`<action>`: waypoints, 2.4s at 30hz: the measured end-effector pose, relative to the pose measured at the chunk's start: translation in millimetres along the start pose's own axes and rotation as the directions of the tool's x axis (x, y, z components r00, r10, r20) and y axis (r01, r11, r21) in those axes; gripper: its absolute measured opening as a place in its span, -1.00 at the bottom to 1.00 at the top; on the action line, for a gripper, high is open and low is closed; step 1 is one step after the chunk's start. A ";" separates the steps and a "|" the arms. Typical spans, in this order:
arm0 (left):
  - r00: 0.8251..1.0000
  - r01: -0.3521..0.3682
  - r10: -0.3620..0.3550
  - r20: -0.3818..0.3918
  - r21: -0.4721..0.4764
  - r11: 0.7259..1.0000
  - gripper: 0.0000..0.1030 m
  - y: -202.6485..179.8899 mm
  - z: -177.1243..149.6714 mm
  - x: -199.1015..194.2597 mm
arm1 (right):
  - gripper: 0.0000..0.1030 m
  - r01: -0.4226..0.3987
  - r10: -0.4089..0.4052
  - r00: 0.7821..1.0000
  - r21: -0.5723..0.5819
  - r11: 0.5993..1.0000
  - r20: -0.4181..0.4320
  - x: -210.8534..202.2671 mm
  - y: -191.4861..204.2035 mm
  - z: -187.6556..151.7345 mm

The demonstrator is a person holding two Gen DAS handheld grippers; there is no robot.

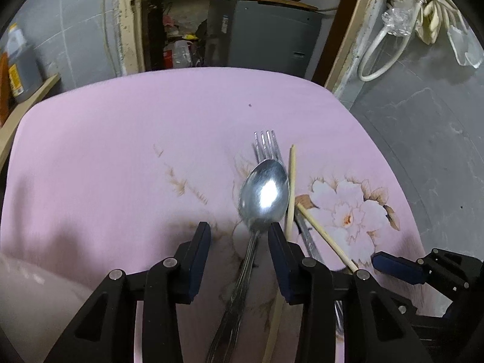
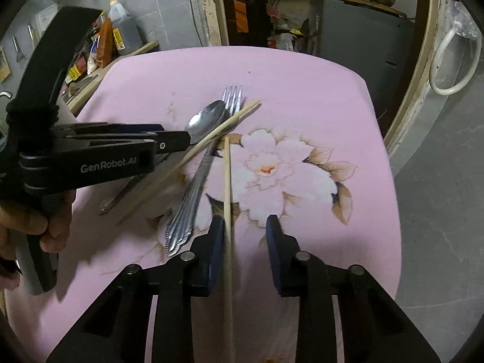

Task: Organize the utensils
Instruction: 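Lower the left tool onto the last spoon while the right tool grasps a chopstick, then lift the spoon and chopstick and carry them over the white caddy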

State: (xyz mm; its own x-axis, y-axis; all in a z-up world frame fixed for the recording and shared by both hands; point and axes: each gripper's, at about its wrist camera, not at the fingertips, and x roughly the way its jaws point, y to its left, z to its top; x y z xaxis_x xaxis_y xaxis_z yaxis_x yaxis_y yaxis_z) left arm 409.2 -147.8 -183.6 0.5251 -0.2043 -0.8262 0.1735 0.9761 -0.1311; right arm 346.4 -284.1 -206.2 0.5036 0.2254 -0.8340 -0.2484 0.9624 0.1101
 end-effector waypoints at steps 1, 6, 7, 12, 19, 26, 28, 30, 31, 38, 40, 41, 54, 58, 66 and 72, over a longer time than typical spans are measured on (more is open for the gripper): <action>1.000 0.000 0.000 -0.001 0.008 1.000 -0.27 -1.1 2.3 1.8 | -0.53 -0.005 0.005 1.000 0.003 1.000 -0.001 2.6 -2.4 4.1; 1.000 0.026 -0.025 -0.013 0.044 0.999 -0.27 -3.1 16.8 10.4 | -0.53 -0.026 0.026 1.000 -0.013 1.000 -0.006 10.9 -10.8 17.6; 0.999 0.031 -0.030 -0.016 0.053 0.998 -0.27 -3.8 18.6 11.9 | -0.53 -0.030 0.030 1.000 -0.025 0.999 -0.006 12.5 -11.8 20.4; 0.998 0.061 -0.059 -0.031 0.073 0.995 -0.27 -5.7 24.7 16.0 | -0.91 -0.024 0.024 1.000 -0.036 0.999 -0.010 15.6 -20.5 29.3; 0.994 0.099 -0.096 -0.044 0.074 0.992 -0.29 -5.8 26.3 18.1 | -0.91 -0.043 0.044 0.999 0.041 0.998 -0.015 10.5 -40.5 29.6; 0.993 0.103 -0.098 -0.068 0.086 0.991 -0.27 -8.7 33.4 23.7 | -0.89 -0.063 0.063 0.997 0.003 0.998 -0.045 27.5 -43.1 45.5; 0.993 0.100 -0.093 -0.073 0.096 0.990 -0.26 -10.8 35.6 25.3 | -0.87 -0.060 0.059 0.997 -0.017 0.998 -0.055 30.9 -41.6 50.0; 0.993 0.094 -0.086 -0.075 0.109 0.990 -0.24 -14.2 36.5 25.6 | -0.84 -0.063 0.061 0.996 -0.032 0.997 -0.062 32.9 -40.0 54.1; 0.994 0.090 -0.082 -0.075 0.117 0.989 -0.24 -15.4 36.4 25.8 | -0.81 -0.067 0.064 0.995 -0.042 0.997 -0.070 35.1 -38.9 57.0; 0.995 0.068 -0.058 -0.083 0.130 0.989 -0.25 -21.5 39.5 27.2 | -0.78 -0.026 0.017 0.993 -0.075 0.997 -0.117 42.2 -20.0 68.8; 0.995 0.061 -0.051 -0.085 0.125 0.990 -0.30 -22.3 40.8 27.6 | -0.78 -0.018 0.011 0.992 -0.056 0.998 -0.123 43.8 -19.2 71.0; 0.995 0.063 -0.052 -0.087 0.119 0.991 -0.30 -22.1 40.4 27.7 | -0.78 -0.019 0.013 0.993 -0.049 0.999 -0.121 44.1 -19.7 71.1; 0.993 0.052 -0.064 0.100 0.115 0.992 -0.31 -30.9 8.4 -32.0 | -0.91 -0.210 0.172 0.964 0.183 0.960 0.204 -18.0 -50.4 37.5; 0.978 0.051 -0.070 0.195 0.101 0.994 -0.31 -31.2 -3.8 -63.9 | -0.91 -0.296 0.203 0.913 0.232 0.927 0.354 -42.9 -51.0 19.5; 0.943 0.092 -0.094 0.321 0.022 0.996 -0.31 -14.3 -15.8 -115.5 | -0.91 -0.401 0.225 0.812 0.233 0.886 0.539 -77.2 -28.2 18.4; 0.914 0.091 -0.088 0.397 0.012 0.996 -0.31 0.7 -11.7 -149.3 | -0.91 -0.444 0.245 0.744 0.186 0.876 0.622 -100.1 0.3 38.3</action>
State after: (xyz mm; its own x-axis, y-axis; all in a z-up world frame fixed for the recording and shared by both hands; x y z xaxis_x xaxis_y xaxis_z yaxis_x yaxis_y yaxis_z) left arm 321.2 -115.8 -66.7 0.7950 -0.3021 -0.5260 0.2306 0.9526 -0.1986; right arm 327.6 -300.6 -102.0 0.8286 0.4974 -0.2570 -0.2871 0.7716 0.5677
